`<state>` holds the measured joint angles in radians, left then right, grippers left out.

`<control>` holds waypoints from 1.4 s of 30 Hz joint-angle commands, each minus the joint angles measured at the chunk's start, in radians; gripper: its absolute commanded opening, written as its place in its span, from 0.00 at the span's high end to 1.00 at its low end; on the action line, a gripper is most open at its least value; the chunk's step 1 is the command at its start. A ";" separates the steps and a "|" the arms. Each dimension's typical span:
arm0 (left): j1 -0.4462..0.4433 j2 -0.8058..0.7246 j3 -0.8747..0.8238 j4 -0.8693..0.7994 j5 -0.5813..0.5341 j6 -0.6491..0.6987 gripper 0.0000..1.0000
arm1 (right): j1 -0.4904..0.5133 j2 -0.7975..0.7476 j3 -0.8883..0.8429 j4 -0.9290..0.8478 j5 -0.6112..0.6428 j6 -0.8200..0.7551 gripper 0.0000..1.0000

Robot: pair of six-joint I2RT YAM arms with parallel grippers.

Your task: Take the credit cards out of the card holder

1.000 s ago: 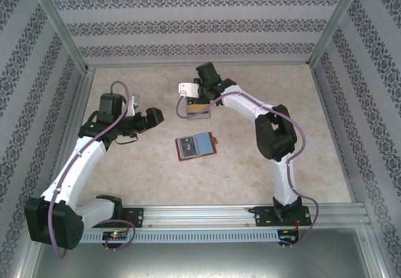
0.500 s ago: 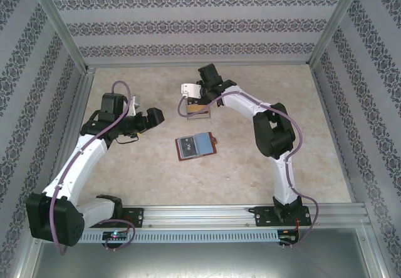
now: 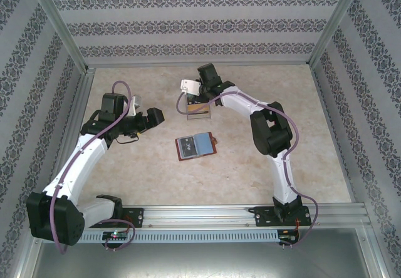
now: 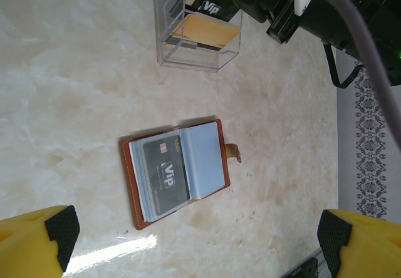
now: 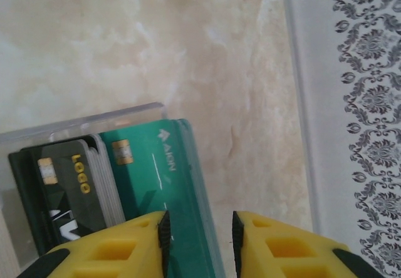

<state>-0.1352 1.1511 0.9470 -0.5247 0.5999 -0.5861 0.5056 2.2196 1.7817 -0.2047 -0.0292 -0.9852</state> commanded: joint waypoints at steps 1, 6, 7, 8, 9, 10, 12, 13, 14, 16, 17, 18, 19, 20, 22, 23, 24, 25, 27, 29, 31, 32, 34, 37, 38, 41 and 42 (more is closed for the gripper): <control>0.014 0.000 0.020 -0.007 -0.010 0.012 0.00 | -0.015 -0.034 0.054 0.020 0.025 0.128 0.64; 0.014 0.008 0.012 0.002 -0.023 0.008 0.00 | -0.005 -0.107 0.051 -0.006 0.008 0.272 0.59; 0.014 0.013 0.012 0.004 -0.026 0.006 0.00 | 0.001 -0.123 0.044 -0.006 0.015 0.306 0.58; 0.015 0.018 0.012 0.007 -0.026 0.005 0.00 | 0.005 -0.134 0.037 -0.005 0.020 0.336 0.57; 0.015 0.024 0.013 0.010 -0.025 0.005 0.01 | 0.009 -0.151 0.026 -0.004 0.024 0.386 0.57; 0.014 0.033 0.016 0.007 -0.026 0.004 0.01 | 0.013 -0.172 0.012 -0.006 0.029 0.455 0.57; 0.015 0.048 0.020 0.002 -0.028 0.002 0.04 | 0.018 -0.207 -0.015 -0.015 0.032 0.570 0.57; 0.015 0.056 0.020 0.004 -0.023 -0.001 0.06 | 0.022 -0.228 -0.035 -0.024 0.037 0.639 0.57; 0.014 0.064 0.018 0.006 -0.020 -0.005 0.07 | 0.026 -0.248 -0.057 -0.035 0.042 0.697 0.57; 0.013 0.081 0.017 0.011 -0.004 -0.016 0.11 | 0.036 -0.297 -0.109 -0.075 0.045 0.813 0.57; 0.013 0.088 0.013 0.020 0.013 -0.020 0.13 | 0.044 -0.326 -0.143 -0.098 0.046 0.868 0.57; 0.010 0.096 0.008 0.028 0.027 -0.024 0.15 | 0.053 -0.358 -0.182 -0.120 0.049 0.919 0.57; 0.008 0.103 0.005 0.030 0.038 -0.025 0.17 | 0.063 -0.391 -0.226 -0.137 0.048 0.970 0.58; 0.007 0.111 0.002 0.032 0.050 -0.021 0.19 | 0.071 -0.420 -0.268 -0.146 0.049 1.010 0.58; 0.000 0.124 -0.018 0.054 0.080 -0.020 0.22 | 0.097 -0.486 -0.368 -0.171 0.066 1.110 0.58; -0.002 0.130 -0.029 0.067 0.097 -0.024 0.23 | 0.109 -0.515 -0.408 -0.192 0.077 1.165 0.58; -0.008 0.139 -0.042 0.085 0.114 -0.029 0.27 | 0.121 -0.541 -0.446 -0.216 0.076 1.208 0.58; -0.016 0.147 -0.050 0.096 0.128 -0.030 0.31 | 0.133 -0.562 -0.476 -0.238 0.074 1.239 0.58; -0.038 0.164 -0.064 0.105 0.138 -0.030 0.34 | 0.159 -0.600 -0.537 -0.273 0.074 1.289 0.59; -0.056 0.174 -0.078 0.121 0.138 -0.041 0.38 | 0.175 -0.629 -0.587 -0.301 0.062 1.343 0.58; -0.072 0.178 -0.089 0.133 0.127 -0.057 0.39 | 0.176 -0.656 -0.645 -0.310 0.039 1.399 0.58; -0.077 0.178 -0.093 0.137 0.122 -0.062 0.42 | 0.176 -0.665 -0.672 -0.302 0.033 1.418 0.58; -0.091 0.181 -0.109 0.153 0.105 -0.075 0.45 | 0.174 -0.678 -0.732 -0.280 0.011 1.453 0.58; -0.120 0.197 -0.130 0.191 0.085 -0.105 0.49 | 0.174 -0.671 -0.784 -0.258 -0.032 1.476 0.57; -0.134 0.204 -0.133 0.194 0.072 -0.113 0.51 | 0.171 -0.664 -0.797 -0.247 -0.052 1.476 0.57; -0.178 0.212 -0.146 0.205 0.015 -0.153 0.52 | 0.167 -0.630 -0.819 -0.215 -0.116 1.477 0.56; -0.189 0.210 -0.157 0.215 -0.004 -0.167 0.53 | 0.168 -0.618 -0.821 -0.201 -0.136 1.473 0.56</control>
<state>-0.2924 1.3556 0.8135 -0.3618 0.6556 -0.7002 0.6827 1.5749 0.9771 -0.4561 -0.0792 0.4530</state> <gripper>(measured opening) 0.472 0.435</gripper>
